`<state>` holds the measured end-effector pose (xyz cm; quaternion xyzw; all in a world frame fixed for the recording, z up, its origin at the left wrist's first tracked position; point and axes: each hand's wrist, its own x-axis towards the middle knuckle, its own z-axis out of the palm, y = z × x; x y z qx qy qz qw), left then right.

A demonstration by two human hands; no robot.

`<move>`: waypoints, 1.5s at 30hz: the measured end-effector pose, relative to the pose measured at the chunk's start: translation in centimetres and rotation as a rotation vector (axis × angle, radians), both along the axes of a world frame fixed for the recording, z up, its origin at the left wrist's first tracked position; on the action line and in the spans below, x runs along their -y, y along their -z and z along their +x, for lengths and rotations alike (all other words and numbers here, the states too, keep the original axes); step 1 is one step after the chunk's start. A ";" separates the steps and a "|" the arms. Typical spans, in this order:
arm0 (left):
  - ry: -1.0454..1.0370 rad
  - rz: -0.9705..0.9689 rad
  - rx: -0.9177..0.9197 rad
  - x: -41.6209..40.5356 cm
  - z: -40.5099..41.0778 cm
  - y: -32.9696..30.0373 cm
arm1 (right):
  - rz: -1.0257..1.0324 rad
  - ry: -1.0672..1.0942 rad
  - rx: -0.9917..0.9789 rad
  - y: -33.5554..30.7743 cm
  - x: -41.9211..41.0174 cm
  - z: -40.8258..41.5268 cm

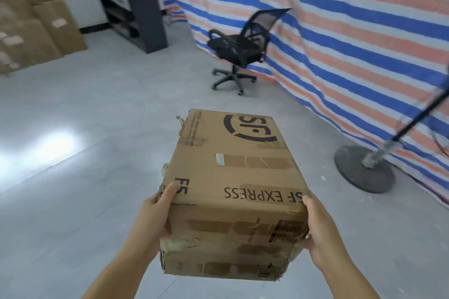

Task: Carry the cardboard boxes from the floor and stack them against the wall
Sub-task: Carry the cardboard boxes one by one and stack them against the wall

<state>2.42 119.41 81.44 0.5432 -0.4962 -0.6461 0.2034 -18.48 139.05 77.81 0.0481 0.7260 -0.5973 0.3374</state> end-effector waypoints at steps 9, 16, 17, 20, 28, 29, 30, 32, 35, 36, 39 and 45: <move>-0.351 -0.032 0.012 7.7 1.7 0.7 | -0.017 -0.286 0.050 1.1 15.6 -2.9; -0.484 0.015 0.021 15.3 -4.6 0.6 | -0.021 -0.445 0.074 1.2 27.8 -10.8; -0.484 0.019 0.031 16.3 -5.7 0.4 | -0.018 -0.470 0.073 0.8 29.3 -12.1; -0.536 0.026 0.043 19.2 -8.9 0.6 | -0.025 -0.532 0.032 0.3 33.8 -15.7; -0.618 0.053 0.041 28.5 -12.7 0.3 | -0.024 -0.651 0.030 0.5 44.8 -20.3; -0.625 0.056 0.043 30.0 -12.9 0.4 | -0.022 -0.659 0.036 0.7 46.3 -20.5; -0.629 0.056 0.044 31.5 -13.1 0.5 | -0.019 -0.664 0.043 0.9 48.0 -20.7; -0.635 0.055 0.046 34.9 -13.5 1.0 | -0.008 -0.664 0.061 1.6 51.5 -21.2; -0.626 0.068 0.061 41.2 -14.4 1.5 | 0.016 -0.667 0.062 2.1 57.6 -22.1; -0.619 0.065 0.061 43.6 -14.8 1.6 | 0.019 -0.668 0.061 2.2 59.8 -22.4; -0.610 0.067 0.057 51.2 -15.9 1.1 | 0.047 -0.627 0.069 1.9 66.8 -23.8; -0.590 0.048 0.012 65.0 -17.8 -1.0 | 0.024 -0.600 0.049 0.1 79.8 -25.7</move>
